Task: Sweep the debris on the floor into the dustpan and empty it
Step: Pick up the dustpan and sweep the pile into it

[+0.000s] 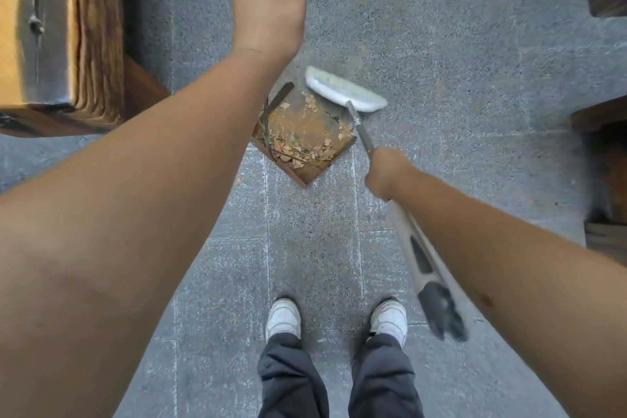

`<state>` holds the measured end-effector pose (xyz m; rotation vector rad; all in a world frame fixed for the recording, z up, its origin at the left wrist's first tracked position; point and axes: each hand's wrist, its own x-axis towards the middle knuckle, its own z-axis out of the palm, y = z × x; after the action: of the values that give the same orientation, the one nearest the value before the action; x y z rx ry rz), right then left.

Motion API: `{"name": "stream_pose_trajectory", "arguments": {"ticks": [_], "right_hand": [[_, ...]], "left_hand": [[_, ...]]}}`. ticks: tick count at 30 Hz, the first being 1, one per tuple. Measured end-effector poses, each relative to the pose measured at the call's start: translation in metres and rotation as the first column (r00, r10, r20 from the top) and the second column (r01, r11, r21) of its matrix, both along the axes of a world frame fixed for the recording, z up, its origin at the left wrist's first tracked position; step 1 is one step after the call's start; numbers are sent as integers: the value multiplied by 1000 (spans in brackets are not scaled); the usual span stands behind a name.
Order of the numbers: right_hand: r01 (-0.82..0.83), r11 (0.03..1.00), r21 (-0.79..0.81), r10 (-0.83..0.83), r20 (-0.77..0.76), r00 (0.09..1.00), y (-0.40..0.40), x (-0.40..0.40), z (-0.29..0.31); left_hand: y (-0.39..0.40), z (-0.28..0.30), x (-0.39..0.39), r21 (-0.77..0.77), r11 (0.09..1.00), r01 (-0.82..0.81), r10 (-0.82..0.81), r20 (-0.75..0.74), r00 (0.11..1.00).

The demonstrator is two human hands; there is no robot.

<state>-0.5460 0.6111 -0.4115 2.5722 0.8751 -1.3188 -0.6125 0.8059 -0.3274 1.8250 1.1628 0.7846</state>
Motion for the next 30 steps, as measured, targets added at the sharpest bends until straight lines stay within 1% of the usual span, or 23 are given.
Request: {"name": "stream_pose_trajectory", "arguments": {"ticks": [5, 8, 11, 14, 16, 18, 20, 22, 24, 26, 28, 30], "right_hand": [[-150, 987, -50, 143, -116, 983, -32, -43, 11], [-251, 967, -48, 240, -166, 957, -42, -47, 26], [-281, 959, -28, 268, -228, 936, -49, -36, 42], [-306, 952, -3, 300, -193, 934, -60, -15, 61], [-325, 946, 9, 324, -134, 937, -65, 4, 75], [-326, 945, 18, 326, -43, 944, -61, 24, 77], [-308, 951, 23, 307, 39, 951, -48, 42, 67], [-254, 967, 16, 252, 79, 965, -33, 52, 50], [-157, 987, 27, 155, 57, 986, -21, 49, 32], [-76, 997, 32, 76, -10, 997, -19, 32, 16], [-51, 999, 21, 52, -88, 995, -28, 6, 5], [-68, 998, 20, 70, -156, 985, -39, -17, 0]], "left_hand": [[2, -2, 0, -22, 1000, 4, -4, 9, 1000], [-2, -1, 3, -41, 999, 18, -17, 33, 999], [-3, -1, 3, -39, 999, 18, -17, 31, 999], [0, 0, -2, -44, 999, 2, -1, 36, 999], [0, 0, -5, -54, 999, -3, 6, 51, 999], [1, 1, -5, -60, 998, 1, 3, 65, 998], [-1, 1, -5, -58, 998, 6, -3, 54, 999], [-2, 0, -4, -46, 999, 10, -7, 54, 999], [-3, -1, -3, -38, 999, 13, -11, 52, 999], [-3, 0, -3, -41, 999, 7, -5, 62, 998], [-2, -1, -2, -35, 999, 9, -6, 67, 998], [-1, -1, -1, -24, 1000, 10, -9, 57, 998]]}}
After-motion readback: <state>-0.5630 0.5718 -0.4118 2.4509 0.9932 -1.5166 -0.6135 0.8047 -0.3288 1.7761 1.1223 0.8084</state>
